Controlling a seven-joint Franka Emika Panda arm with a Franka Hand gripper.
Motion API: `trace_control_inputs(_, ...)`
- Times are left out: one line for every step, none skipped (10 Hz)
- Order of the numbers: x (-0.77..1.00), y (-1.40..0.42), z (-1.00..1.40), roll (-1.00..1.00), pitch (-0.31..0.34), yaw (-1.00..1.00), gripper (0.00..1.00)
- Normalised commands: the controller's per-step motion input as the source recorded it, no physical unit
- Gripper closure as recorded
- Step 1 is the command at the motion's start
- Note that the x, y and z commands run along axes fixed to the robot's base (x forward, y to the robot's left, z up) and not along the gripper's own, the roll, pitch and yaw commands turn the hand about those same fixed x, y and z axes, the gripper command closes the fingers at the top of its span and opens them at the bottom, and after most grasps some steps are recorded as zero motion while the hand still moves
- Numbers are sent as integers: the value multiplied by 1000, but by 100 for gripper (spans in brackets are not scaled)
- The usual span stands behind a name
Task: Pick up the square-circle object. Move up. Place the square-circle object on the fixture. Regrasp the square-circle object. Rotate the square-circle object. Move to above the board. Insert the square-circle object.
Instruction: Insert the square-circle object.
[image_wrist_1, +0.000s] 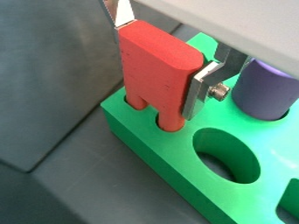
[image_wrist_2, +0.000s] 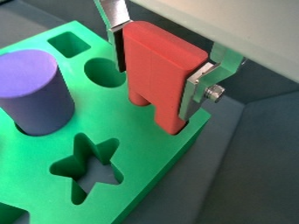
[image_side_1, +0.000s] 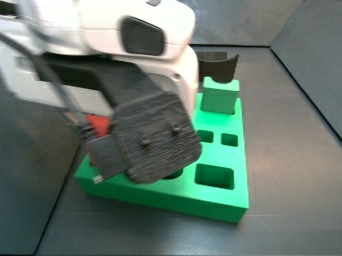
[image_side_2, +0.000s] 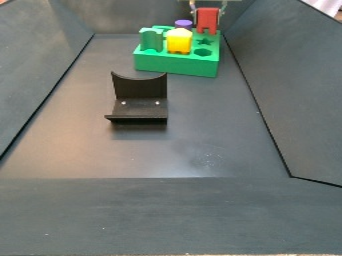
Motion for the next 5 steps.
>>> trace_control_inputs(1000,391,-1000,0,54,-66,100)
trace_control_inputs(1000,354,-963,49,103,-66,100)
trace_control_inputs(354,217,-946,0,67,-129,100)
trace_control_inputs(46,234,-426,-191,-53,-94,100)
trace_control_inputs(0,0,0,0,0,0,100)
